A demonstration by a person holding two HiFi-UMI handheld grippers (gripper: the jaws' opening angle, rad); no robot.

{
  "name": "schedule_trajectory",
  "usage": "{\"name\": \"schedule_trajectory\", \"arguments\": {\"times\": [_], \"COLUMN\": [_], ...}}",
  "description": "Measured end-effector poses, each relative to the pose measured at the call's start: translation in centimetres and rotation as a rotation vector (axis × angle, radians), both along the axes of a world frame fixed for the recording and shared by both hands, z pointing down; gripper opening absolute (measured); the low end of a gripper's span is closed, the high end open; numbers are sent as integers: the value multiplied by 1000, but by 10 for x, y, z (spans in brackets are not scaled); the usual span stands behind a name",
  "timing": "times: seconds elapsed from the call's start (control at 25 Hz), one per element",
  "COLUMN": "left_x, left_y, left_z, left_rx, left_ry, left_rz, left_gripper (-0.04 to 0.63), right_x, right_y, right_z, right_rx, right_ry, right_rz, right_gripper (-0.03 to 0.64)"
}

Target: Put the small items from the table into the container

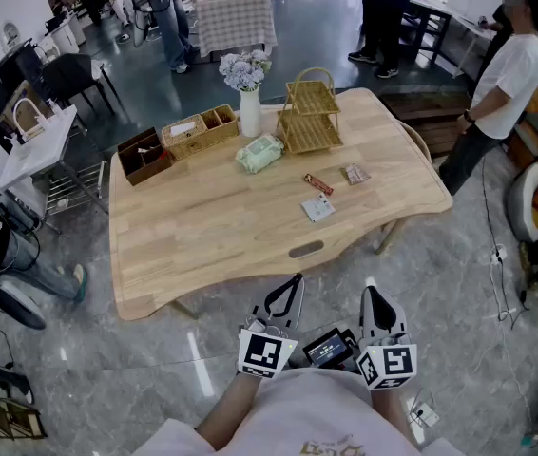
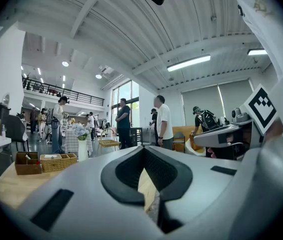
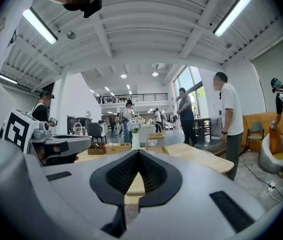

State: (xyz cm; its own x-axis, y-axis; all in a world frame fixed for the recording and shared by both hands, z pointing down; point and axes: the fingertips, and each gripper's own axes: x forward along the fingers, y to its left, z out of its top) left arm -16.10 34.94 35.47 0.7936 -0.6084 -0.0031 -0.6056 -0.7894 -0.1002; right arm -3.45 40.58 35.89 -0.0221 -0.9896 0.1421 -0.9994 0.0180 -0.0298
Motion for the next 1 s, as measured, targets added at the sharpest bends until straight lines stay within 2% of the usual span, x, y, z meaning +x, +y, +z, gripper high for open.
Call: {"name": "schedule_trajectory", "arguments": {"times": [0.48,0.68,1.0], "left_x": [-3,-4,-3], "left_y": [-12,-14,-23], "left_z": [-3,-8,-2], "left_rx": [15,19,9], "left_ry": [9,11,4], "left_rz": [8,20,26], "left_gripper": [-6,-6,-7], "right_x": [-2,-4,-3], "right_y": [-11,-12,-20], "right_z": [-2,-6,2], "right_rx": [14,34,18], "right_ry": [4,-52,-51], "right_rz": [7,13,19], "right_gripper": [17,18,18]}}
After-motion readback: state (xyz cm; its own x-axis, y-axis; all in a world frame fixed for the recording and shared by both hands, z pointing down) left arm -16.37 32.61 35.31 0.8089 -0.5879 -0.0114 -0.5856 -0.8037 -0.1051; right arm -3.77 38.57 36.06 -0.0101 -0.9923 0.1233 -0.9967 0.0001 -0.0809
